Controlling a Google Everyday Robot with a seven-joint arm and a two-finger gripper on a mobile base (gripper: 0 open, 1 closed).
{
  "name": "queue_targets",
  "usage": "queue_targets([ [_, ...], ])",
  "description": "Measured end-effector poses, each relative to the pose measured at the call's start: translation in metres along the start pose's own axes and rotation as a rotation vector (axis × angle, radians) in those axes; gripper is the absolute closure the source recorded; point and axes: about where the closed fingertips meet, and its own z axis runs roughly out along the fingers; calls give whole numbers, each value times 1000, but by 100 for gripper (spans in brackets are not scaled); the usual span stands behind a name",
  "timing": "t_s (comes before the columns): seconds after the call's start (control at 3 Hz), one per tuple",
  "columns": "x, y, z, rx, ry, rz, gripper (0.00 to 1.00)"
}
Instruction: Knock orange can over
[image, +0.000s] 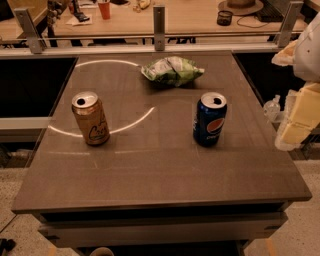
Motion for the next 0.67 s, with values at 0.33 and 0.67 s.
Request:
queue_targets([
  [0.33,0,0,0,0,0,0,0],
  [0.67,-3,-3,-2,15,-23,37,0],
])
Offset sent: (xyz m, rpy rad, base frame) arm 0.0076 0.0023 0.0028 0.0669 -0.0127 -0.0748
